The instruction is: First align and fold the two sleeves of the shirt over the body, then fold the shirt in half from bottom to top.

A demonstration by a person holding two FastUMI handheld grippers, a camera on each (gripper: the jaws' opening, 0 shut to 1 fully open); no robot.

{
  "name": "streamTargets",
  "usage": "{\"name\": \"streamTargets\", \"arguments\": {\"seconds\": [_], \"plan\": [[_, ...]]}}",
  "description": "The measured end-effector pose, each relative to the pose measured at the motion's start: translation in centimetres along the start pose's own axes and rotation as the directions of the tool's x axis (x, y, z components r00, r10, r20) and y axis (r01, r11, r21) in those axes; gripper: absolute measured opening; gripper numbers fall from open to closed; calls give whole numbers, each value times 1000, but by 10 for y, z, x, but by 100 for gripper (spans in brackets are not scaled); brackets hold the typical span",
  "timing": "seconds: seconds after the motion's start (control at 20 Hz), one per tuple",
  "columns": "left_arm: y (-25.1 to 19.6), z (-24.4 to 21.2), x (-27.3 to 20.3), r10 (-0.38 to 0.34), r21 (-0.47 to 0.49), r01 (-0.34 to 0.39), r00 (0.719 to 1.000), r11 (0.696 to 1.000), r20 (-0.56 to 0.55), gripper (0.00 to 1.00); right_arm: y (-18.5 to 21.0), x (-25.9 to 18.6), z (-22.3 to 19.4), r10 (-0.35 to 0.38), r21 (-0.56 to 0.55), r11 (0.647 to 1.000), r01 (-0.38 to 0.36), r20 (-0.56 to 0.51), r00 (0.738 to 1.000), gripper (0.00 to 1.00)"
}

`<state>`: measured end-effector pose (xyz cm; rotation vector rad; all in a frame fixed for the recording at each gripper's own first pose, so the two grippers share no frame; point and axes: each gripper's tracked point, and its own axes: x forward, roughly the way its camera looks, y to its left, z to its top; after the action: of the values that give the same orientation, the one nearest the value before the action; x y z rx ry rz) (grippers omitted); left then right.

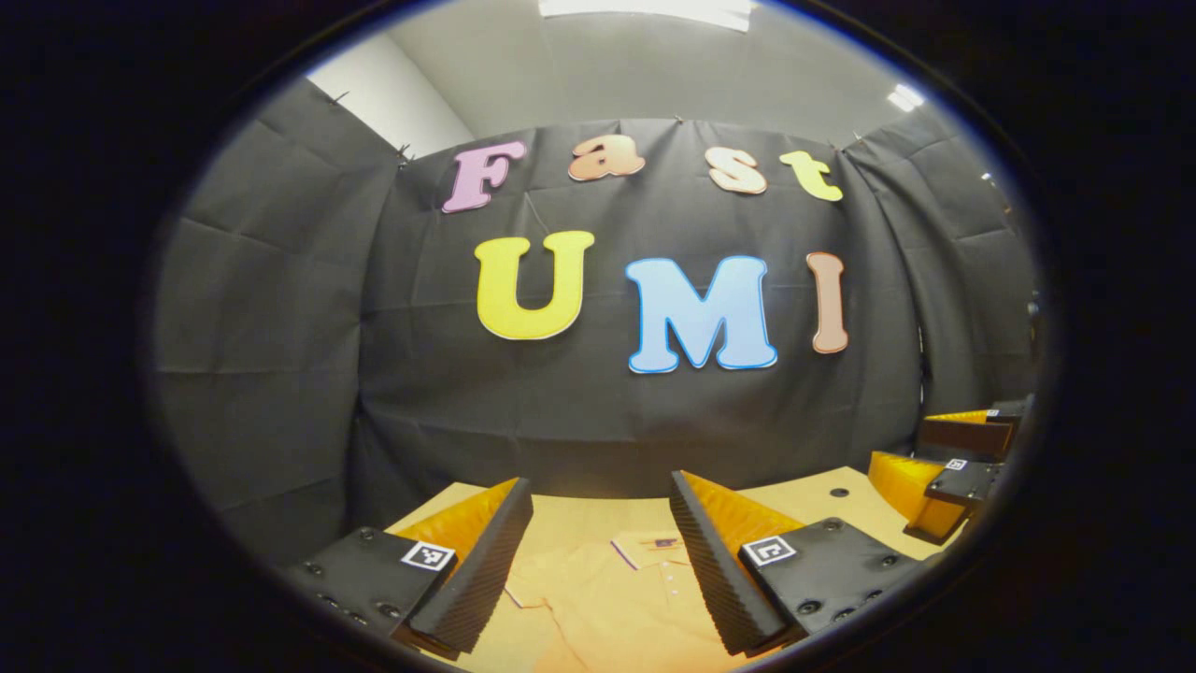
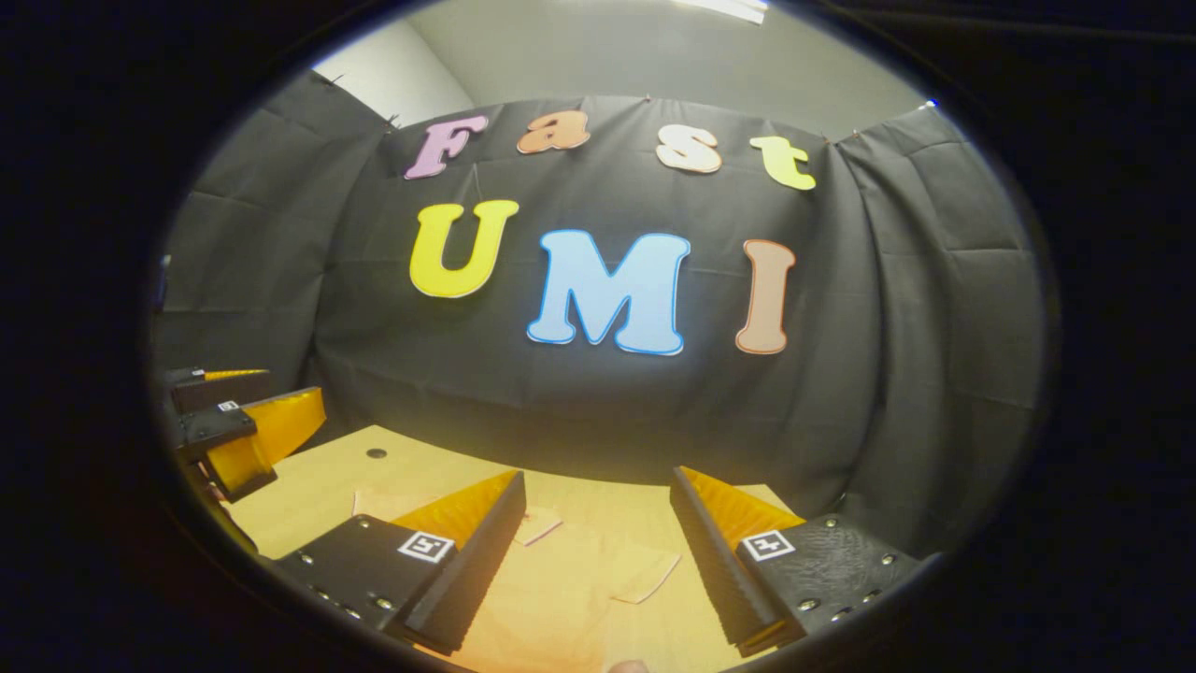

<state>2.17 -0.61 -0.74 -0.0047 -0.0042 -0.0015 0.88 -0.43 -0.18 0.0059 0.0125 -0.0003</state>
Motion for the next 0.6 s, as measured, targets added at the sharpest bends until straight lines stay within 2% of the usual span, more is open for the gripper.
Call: {"name": "streamTargets", "arguments": {"seconds": [0.3, 0.6], "plan": [[1, -11, 6, 16, -3, -16, 1000, 1000, -8, 96, -21, 18, -12, -35, 42, 998, 36, -38, 999, 96], [1, -21, 15, 48, 0, -48, 999, 999, -21, 96, -46, 48, -36, -65, 37, 997, 69, -107, 992, 96]]}}
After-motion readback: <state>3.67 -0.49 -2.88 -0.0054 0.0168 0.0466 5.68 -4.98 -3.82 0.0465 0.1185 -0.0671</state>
